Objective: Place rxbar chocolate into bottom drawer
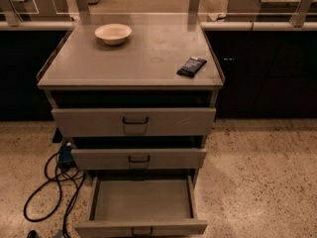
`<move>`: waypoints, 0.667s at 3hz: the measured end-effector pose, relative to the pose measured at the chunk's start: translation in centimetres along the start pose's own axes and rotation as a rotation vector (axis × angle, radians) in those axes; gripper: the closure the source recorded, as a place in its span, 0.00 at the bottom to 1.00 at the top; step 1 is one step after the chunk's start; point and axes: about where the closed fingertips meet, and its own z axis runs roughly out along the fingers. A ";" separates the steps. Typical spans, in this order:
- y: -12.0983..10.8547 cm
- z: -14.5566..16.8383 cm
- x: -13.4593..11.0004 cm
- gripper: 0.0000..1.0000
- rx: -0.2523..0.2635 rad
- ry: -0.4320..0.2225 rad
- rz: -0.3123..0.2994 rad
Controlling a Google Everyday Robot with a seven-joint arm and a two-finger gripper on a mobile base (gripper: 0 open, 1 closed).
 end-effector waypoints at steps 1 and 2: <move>-3.1 1.4 5.8 1.00 0.033 0.143 0.058; -2.9 3.8 11.5 1.00 -0.003 0.298 0.072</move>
Offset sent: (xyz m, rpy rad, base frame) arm -0.0723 -0.0503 -0.2296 -0.0555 0.6047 -0.0292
